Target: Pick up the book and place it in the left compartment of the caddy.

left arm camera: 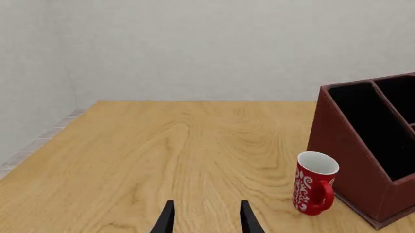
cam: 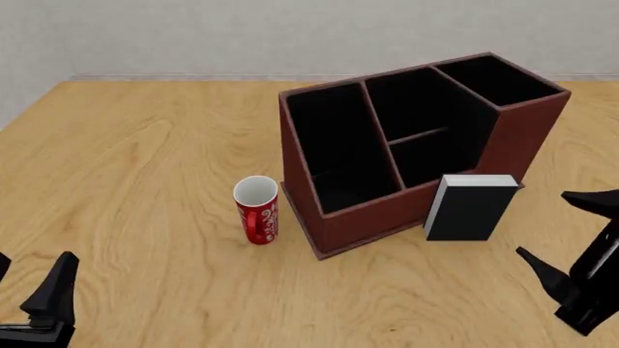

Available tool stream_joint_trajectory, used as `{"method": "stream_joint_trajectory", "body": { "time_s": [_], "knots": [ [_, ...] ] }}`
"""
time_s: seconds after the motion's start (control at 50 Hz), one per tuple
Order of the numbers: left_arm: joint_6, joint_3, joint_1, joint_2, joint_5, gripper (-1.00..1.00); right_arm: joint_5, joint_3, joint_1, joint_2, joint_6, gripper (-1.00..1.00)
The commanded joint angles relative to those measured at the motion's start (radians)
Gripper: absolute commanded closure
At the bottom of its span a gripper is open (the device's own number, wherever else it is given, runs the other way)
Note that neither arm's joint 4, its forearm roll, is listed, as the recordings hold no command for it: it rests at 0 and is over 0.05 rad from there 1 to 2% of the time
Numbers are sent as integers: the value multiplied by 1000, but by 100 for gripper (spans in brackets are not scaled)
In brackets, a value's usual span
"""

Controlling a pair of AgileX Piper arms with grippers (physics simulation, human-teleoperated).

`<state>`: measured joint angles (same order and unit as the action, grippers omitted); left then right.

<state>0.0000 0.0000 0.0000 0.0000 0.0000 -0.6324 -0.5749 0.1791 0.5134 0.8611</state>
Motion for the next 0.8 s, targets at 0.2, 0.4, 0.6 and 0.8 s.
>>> {"method": "stream_joint_trajectory", "body": {
  "time_s": [0.2,0.4,0.6,0.8],
  "knots": [
    [0,0,0,0,0,-100,-241,-162,-54,122,248,-100],
    [0,0,0,0,0,-100,-323,-241,-100,183,363,-100],
    [0,0,0,0,0,-100,-421,-403,-69,270,384,-100],
    [0,0,0,0,0,-100,-457,-475,-104,347,439,-100]
  ]
}}
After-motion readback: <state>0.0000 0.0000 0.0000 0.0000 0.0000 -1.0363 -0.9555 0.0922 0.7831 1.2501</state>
